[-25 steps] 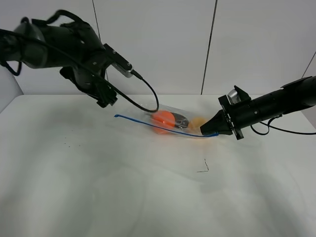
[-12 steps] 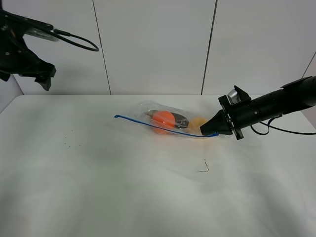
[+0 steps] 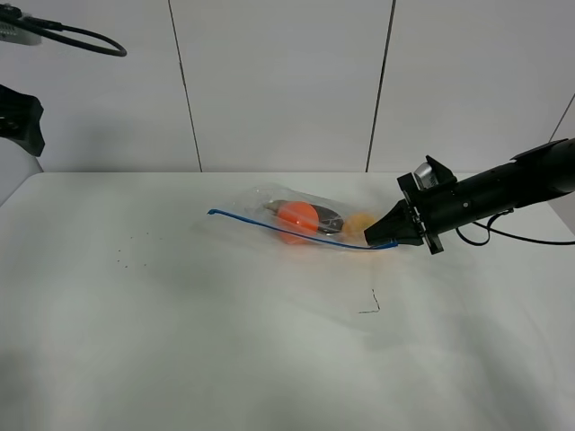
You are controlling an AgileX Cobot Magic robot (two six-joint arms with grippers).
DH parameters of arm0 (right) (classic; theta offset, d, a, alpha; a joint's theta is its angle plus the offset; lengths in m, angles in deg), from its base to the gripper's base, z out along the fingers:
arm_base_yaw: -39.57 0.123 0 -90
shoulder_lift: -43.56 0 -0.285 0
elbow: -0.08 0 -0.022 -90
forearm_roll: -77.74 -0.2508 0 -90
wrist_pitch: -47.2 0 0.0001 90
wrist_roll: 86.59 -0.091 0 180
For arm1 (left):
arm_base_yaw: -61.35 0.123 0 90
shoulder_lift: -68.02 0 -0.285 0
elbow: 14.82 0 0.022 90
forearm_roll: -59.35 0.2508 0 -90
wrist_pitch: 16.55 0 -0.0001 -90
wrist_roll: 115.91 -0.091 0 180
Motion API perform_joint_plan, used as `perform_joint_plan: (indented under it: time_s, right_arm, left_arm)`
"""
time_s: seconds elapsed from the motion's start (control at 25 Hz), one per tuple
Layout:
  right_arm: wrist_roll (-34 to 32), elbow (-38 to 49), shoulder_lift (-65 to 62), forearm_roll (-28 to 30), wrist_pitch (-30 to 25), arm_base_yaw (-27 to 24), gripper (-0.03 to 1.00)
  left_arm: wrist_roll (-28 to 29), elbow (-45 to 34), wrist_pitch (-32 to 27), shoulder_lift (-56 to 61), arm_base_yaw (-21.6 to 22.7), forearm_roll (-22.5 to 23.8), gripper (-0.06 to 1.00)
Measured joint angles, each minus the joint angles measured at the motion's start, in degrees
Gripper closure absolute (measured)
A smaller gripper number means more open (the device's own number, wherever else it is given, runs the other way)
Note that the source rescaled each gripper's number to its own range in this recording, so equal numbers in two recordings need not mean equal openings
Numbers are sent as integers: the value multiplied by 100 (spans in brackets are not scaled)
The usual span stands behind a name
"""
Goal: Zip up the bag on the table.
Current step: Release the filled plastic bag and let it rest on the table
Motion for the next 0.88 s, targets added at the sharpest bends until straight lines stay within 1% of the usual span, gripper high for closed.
perform_joint_plan:
  time_s: [0.2, 0.28, 0.36, 0.4, 0.48, 0.56, 0.68, 0.88]
  right_arm:
    - [5, 0, 0, 15, 0, 0, 97]
    - [11, 0, 0, 17, 0, 0, 97]
    - [17, 0, 0, 22, 0, 0, 97]
    - [17, 0, 0, 29, 0, 0, 97]
    - [17, 0, 0, 31, 0, 0, 97]
    - [17, 0, 0, 35, 0, 0, 97]
    - [22, 0, 0, 56, -5, 0, 97]
    - [22, 0, 0, 56, -5, 0, 97]
  left_arm:
    - [159, -769, 219, 777, 0, -12, -6]
    - [301, -1088, 440, 1120, 0, 1, -6]
    - [445, -1373, 658, 1447, 0, 116, -6]
    - [502, -1508, 721, 1554, 0, 245, -6]
    - [773, -1722, 714, 1718, 36, 558, -6]
    - [1081, -1845, 682, 1794, 215, 767, -6]
    - [1270, -2001, 623, 1939, 434, 874, -6]
    - [1303, -2531, 562, 2461, 456, 818, -6]
